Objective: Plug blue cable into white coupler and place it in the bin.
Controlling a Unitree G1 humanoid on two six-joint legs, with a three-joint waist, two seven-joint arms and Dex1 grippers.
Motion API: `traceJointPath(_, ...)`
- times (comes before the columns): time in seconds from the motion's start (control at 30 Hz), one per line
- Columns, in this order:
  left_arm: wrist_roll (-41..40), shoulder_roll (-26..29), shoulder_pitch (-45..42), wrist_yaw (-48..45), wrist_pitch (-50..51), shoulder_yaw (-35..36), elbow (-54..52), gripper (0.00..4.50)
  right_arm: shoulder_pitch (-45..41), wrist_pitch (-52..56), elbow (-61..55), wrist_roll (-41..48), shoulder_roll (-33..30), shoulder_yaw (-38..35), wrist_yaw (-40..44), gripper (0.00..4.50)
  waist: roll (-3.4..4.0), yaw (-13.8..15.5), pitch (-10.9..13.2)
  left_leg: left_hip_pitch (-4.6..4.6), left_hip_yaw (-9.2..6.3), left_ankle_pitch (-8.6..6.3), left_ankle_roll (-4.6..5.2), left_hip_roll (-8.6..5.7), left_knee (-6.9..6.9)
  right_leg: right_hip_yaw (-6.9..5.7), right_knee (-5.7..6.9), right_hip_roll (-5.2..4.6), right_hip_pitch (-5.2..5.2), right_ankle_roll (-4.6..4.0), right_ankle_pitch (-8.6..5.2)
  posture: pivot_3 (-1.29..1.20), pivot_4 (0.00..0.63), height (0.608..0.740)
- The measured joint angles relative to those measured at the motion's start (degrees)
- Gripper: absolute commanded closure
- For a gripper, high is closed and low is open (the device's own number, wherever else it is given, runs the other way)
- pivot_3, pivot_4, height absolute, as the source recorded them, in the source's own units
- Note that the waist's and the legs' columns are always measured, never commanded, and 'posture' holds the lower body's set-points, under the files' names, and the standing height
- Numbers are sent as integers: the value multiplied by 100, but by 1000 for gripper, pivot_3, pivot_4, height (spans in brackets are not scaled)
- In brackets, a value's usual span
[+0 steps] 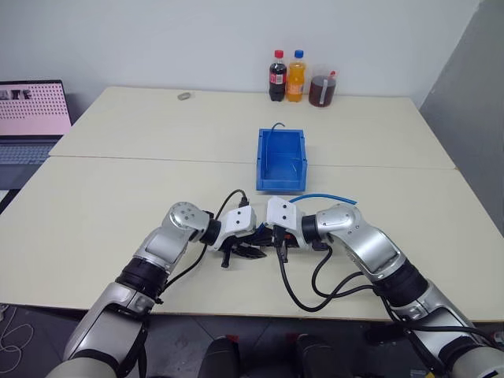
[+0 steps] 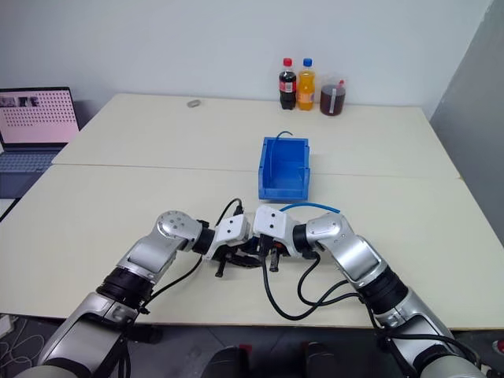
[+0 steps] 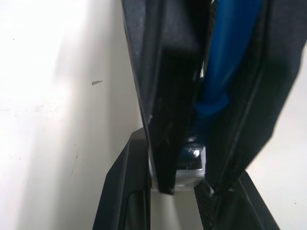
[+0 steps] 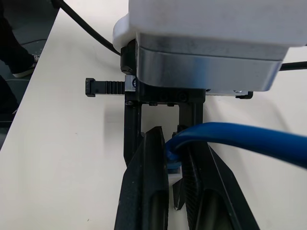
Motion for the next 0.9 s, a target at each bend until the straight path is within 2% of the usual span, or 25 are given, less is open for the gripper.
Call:
traceJointPath(0.27,79,-3,67,110,-39,-1,0,3690,37,-116,177,-41,90,-21,20,4393,-1,-19,-24,87,0,-4,5,2,-12,0,-6,1,81,-8,-20,0,150,740)
traceJointPath(0.33,83,-7,85,181,-96,6,0,2966,59,-166,159,-35,95,-98,20,4394,-1,-16,-23,86,0,-4,5,2,-12,0,-5,1,81,-7,-19,0,150,740)
traceJointPath(0.4,68,-6,124,176,-127,17,-16,2659,113,-199,155,-19,97,-139,8,4394,0,-11,-22,84,1,-4,5,2,-11,0,-5,1,81,-7,-19,0,150,740)
traceJointPath(0.43,59,6,154,150,-132,21,-49,2319,135,-209,146,9,93,-171,8,4394,-1,-9,-22,84,1,-4,5,2,-11,0,-5,1,81,-6,-19,0,150,740)
traceJointPath(0.6,-135,77,391,77,-135,153,-214,1353,402,-195,71,226,90,-490,-16,4395,0,-17,-12,79,0,-4,5,3,-12,0,-5,1,76,-7,-19,0,150,740)
traceJointPath(0.63,-171,103,428,80,-115,180,-255,1002,411,-179,50,233,91,-535,-33,4396,0,-22,-10,78,0,-4,5,3,-12,0,-4,1,76,-7,-19,0,150,740)
traceJointPath(0.73,-259,184,541,98,-13,311,-375,418,415,-105,-94,288,89,-697,-116,4397,-1,-34,5,77,0,-4,5,4,-12,0,-4,1,74,-7,-19,0,150,740)
traceJointPath(0.8,-345,285,635,169,136,478,-474,59,415,-20,-291,411,67,-858,-139,4399,-1,-44,14,73,0,-4,5,4,-13,0,-5,1,71,-7,-19,0,150,740)
traceJointPath(0.9,-467,380,755,378,418,774,-635,0,416,136,-623,538,-70,-1097,-176,4400,1,-43,24,66,-1,-4,4,4,-14,-1,-8,-1,68,-7,-20,0,150,740)
